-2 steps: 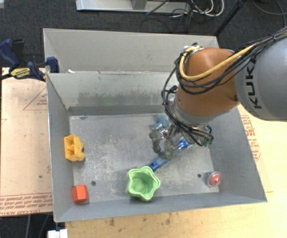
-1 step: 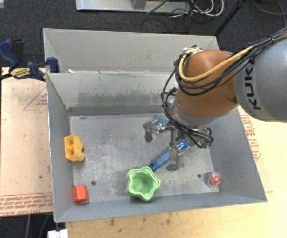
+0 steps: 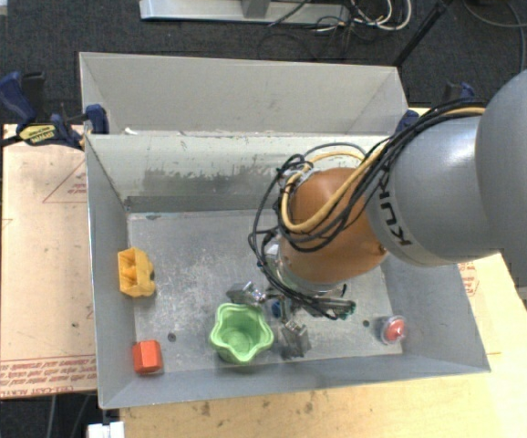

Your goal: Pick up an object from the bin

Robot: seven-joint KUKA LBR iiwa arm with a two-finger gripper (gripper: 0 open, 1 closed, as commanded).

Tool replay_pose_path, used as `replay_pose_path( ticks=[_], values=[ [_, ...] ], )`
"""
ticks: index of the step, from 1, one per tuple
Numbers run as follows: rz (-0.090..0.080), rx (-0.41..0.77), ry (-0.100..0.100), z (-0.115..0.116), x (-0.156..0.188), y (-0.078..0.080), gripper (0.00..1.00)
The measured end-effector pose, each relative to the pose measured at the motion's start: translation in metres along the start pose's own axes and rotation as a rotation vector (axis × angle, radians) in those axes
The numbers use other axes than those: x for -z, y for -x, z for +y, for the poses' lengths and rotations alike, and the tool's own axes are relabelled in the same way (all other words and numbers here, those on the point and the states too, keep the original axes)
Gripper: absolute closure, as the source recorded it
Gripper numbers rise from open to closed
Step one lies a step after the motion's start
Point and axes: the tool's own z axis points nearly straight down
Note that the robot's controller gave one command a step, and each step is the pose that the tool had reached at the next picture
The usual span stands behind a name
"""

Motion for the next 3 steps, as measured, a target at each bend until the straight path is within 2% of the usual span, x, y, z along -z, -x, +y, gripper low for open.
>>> replay_pose_path(
  ticks=[1,2,3],
  values=[
    [-0.023,0.114,-0.014,0.063,0.003,0.026,0.00],
    [-0.029,0.104,-0.017,0.059,0.004,0.026,1.00],
    [-0.013,0.093,-0.009,0.061,0.114,0.021,1.00]
  ],
)
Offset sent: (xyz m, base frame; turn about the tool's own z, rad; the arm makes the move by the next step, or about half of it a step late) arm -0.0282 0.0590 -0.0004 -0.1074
